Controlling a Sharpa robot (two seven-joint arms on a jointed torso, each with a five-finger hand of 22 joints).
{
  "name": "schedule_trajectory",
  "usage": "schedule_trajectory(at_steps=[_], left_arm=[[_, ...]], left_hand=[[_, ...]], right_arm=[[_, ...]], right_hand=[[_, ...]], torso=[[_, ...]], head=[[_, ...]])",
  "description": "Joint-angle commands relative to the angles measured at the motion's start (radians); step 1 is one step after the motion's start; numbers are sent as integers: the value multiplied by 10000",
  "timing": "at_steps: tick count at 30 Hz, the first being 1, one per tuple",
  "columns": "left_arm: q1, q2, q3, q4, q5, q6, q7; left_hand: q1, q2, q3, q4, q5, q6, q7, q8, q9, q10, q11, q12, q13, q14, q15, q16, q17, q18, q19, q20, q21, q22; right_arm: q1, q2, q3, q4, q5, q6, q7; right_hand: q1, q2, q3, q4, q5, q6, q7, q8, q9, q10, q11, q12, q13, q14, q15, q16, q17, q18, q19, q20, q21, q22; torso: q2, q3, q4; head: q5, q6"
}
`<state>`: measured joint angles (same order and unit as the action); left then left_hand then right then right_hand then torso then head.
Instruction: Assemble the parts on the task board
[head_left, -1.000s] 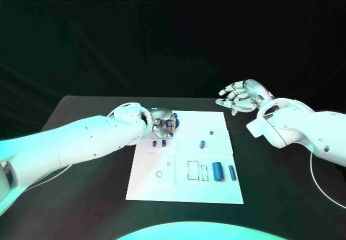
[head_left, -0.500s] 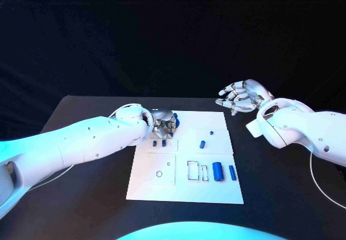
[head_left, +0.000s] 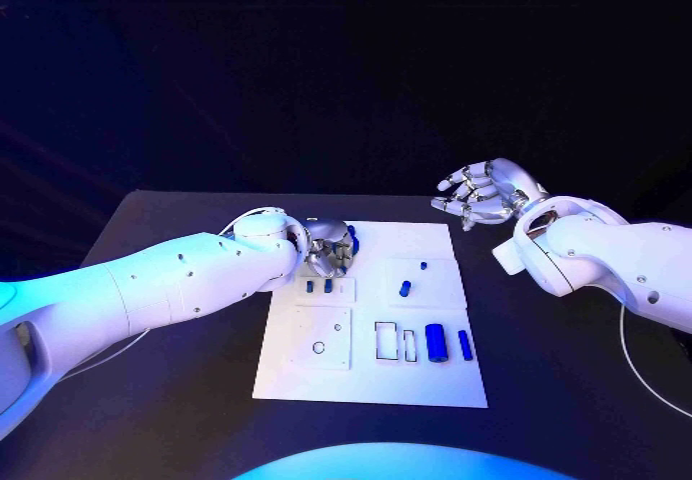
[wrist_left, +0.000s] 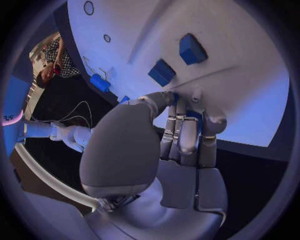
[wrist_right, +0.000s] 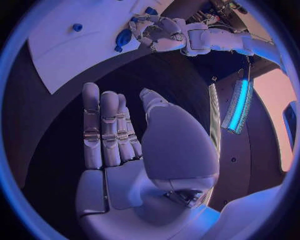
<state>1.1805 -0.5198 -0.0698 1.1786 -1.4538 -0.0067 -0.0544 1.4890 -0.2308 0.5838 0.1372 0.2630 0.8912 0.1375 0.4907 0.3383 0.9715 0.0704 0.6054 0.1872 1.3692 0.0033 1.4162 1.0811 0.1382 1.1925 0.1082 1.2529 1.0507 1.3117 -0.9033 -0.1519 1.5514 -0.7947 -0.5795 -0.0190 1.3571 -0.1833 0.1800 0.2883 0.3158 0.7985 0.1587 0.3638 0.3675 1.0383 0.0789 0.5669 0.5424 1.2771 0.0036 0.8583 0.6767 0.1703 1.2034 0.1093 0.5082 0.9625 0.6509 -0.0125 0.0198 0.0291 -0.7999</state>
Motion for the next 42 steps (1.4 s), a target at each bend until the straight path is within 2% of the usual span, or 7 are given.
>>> schedule_trajectory(at_steps=[1, 12, 17, 25, 32, 36, 42], left_arm=[[-26, 32, -4, -6, -5, -31, 217], [-50, -12, -1, -34, 44, -573, 410], [-91, -172, 74, 172, 275, -876, 539], [-107, -655, 398, 789, 1434, -801, 517], [-73, -1182, 670, 1294, 2097, -530, 394], [-46, -1384, 728, 1306, 2232, -173, 275], [-38, -1422, 741, 1044, 1919, 53, 192]], left_hand=[[-37, 113, 37, -130, -62, 176, -17, -86, 40, 180, -33, -136, -38, 76, -16, 40, 19, -178, 113, -3, 86, 114], [-283, 113, 174, -386, -59, 471, -25, -464, 33, 638, -18, -842, -232, 163, -19, 55, 7, -207, 182, -33, 215, 286], [-335, 105, 191, -430, -48, 537, -19, -528, 42, 738, -11, -976, -257, 210, -14, 79, 56, -231, 266, -35, 291, 400], [-607, 42, 122, -367, -57, 651, -30, -635, 67, 895, -10, -1208, -286, 269, -6, 105, 96, -244, 318, -36, 330, 461], [-686, 6, 94, -356, -55, 694, -41, -674, 79, 959, -19, -1295, -292, 296, -14, 117, 118, -256, 364, -38, 360, 514], [-857, -64, 15, -287, -48, 724, -58, -742, 91, 1023, -21, -1422, -303, 319, -14, 129, 141, -261, 378, -34, 359, 526], [-856, -61, 16, -290, -44, 733, -66, -749, 94, 1040, -28, -1437, -303, 312, -16, 122, 116, -263, 383, -34, 361, 531]], right_arm=[[-1, 7, 1, 3, -8, 118, 108], [-1, 11, 1, 9, -9, 139, 88], [-1, 10, 1, 11, -9, 139, 92], [-1, -31, 1, 23, -10, 134, 78], [-1, -55, 0, 33, -11, 133, 68], [-1, -64, 0, 29, -13, 135, 65], [-1, -68, 0, 21, -15, 135, 66]], right_hand=[[-8, -59, 56, -7, 32, 49, 35, 50, -14, 73, 9, -67, -8, 66, -7, -44, -9, 96, 21, -24, -33, -9], [-10, -64, 65, -5, 30, 56, 33, 56, -15, 83, 8, -74, -31, 72, -8, -66, -13, 98, 26, -27, -68, -35], [-10, -64, 65, -5, 30, 56, 33, 56, -15, 83, 8, -74, -31, 72, -8, -66, -13, 98, 26, -27, -68, -35], [-15, -70, 76, -2, 28, 58, 32, 60, -20, 93, 7, -84, -60, 81, -10, -93, -17, 104, 27, -29, -130, -79], [-15, -70, 76, -2, 28, 58, 32, 60, -20, 93, 7, -84, -60, 81, -10, -93, -17, 104, 27, -29, -130, -79], [-23, -81, 79, -1, 27, 56, 33, 62, -24, 95, 8, -93, -84, 87, -9, -116, -20, 108, 27, -31, -182, -115], [-24, -87, 83, -2, 28, 52, 34, 61, -27, 94, 9, -100, -97, 88, -9, -129, -22, 115, 15, -31, -241, -152]], torso=[[5, -3, 2], [6, 4, -5], [8, -4, -2], [-17, 14, 21], [-19, 11, 27], [-14, 2, 8], [-6, -4, 21]], head=[[1, -5], [8, 25], [-8, 53], [2, 38], [27, 42], [52, 25], [57, 25]])
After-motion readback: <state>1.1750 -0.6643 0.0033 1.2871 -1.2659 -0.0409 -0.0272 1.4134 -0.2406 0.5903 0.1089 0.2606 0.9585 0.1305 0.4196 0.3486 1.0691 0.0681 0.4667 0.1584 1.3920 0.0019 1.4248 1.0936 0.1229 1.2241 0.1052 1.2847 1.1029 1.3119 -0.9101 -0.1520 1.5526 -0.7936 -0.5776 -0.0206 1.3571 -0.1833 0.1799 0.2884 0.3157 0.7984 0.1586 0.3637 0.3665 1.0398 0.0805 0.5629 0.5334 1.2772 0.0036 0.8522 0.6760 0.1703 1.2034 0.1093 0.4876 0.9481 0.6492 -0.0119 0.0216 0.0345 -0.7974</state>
